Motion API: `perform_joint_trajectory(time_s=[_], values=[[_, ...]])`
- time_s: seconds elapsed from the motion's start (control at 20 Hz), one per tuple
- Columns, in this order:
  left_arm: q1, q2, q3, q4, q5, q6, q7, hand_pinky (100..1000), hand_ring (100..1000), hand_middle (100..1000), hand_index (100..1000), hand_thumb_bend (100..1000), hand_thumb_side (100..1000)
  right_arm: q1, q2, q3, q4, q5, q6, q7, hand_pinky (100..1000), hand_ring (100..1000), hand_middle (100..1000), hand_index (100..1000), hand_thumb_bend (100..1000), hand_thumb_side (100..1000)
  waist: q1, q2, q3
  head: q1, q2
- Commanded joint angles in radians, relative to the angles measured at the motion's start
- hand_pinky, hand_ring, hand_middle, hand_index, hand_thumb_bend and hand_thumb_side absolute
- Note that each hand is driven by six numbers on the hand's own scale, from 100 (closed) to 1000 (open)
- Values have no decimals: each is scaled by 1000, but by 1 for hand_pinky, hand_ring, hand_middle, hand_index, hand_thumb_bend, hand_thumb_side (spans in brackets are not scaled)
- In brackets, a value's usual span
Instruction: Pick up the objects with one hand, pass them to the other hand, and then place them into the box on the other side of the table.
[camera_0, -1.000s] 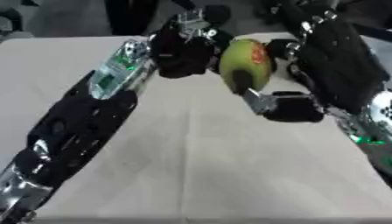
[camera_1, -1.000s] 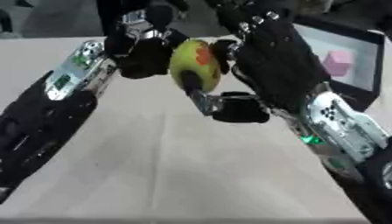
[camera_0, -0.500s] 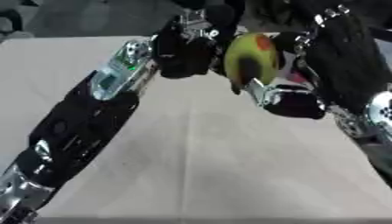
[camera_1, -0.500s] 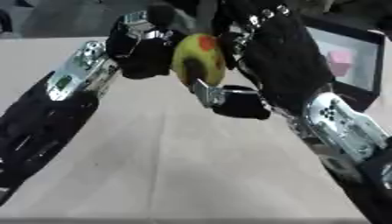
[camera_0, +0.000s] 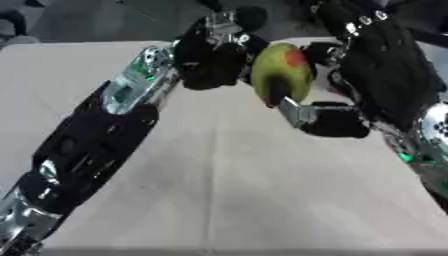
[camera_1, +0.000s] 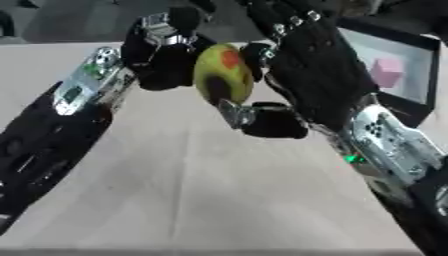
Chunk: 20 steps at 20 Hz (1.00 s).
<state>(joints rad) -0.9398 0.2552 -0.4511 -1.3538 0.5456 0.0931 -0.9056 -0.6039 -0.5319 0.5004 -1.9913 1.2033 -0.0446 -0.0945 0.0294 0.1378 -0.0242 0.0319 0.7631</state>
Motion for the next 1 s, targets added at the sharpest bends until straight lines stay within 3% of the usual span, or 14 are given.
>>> perform_joint_trajectory(time_s=[0.05, 0.2, 0.25, 0.35, 0.4, 0.45, 0.65, 1.0], values=[[-26, 2, 4, -32, 5, 3, -1, 646, 533, 513, 641, 337, 1000, -15, -9, -9, -9, 9, -8, 38, 775, 734, 1000, 836, 476, 1000, -2, -14, 1, -2, -1], [-26, 1, 4, -32, 5, 4, -1, 646, 533, 512, 640, 337, 1000, -16, -9, -10, -9, 7, -11, 56, 786, 744, 1000, 848, 502, 1000, -2, -13, 2, -3, -1], [-26, 1, 4, -32, 5, 4, -1, 647, 533, 512, 640, 338, 1000, -16, -8, -10, -9, 6, -11, 62, 782, 744, 1000, 833, 431, 1000, -2, -13, 2, -3, -1], [-26, 1, 4, -32, 5, 5, -1, 648, 533, 512, 640, 337, 1000, -17, -7, -11, -9, -1, -9, 63, 770, 743, 1000, 777, 148, 1000, -2, -13, 2, -3, 0], [-26, 1, 4, -32, 5, 6, -1, 648, 535, 512, 640, 338, 1000, -17, -6, -12, -9, -5, -5, 60, 757, 740, 1000, 715, 100, 989, -2, -13, 2, -2, 0], [-26, 1, 4, -32, 6, 6, -1, 648, 537, 512, 640, 338, 1000, -17, -6, -14, -9, -9, 1, 54, 747, 737, 1000, 635, 100, 960, -2, -13, 2, -2, 0], [-26, 0, 4, -32, 7, 8, -1, 648, 539, 512, 640, 339, 1000, -18, -4, -18, -9, -25, 31, 16, 704, 715, 1000, 477, 100, 935, -2, -14, 2, -2, 0], [-26, -1, 5, -34, 9, 14, -1, 648, 541, 512, 640, 340, 1000, -18, -4, -16, -9, -36, 70, -49, 674, 677, 1000, 370, 100, 870, -1, -13, 2, -4, 1]])
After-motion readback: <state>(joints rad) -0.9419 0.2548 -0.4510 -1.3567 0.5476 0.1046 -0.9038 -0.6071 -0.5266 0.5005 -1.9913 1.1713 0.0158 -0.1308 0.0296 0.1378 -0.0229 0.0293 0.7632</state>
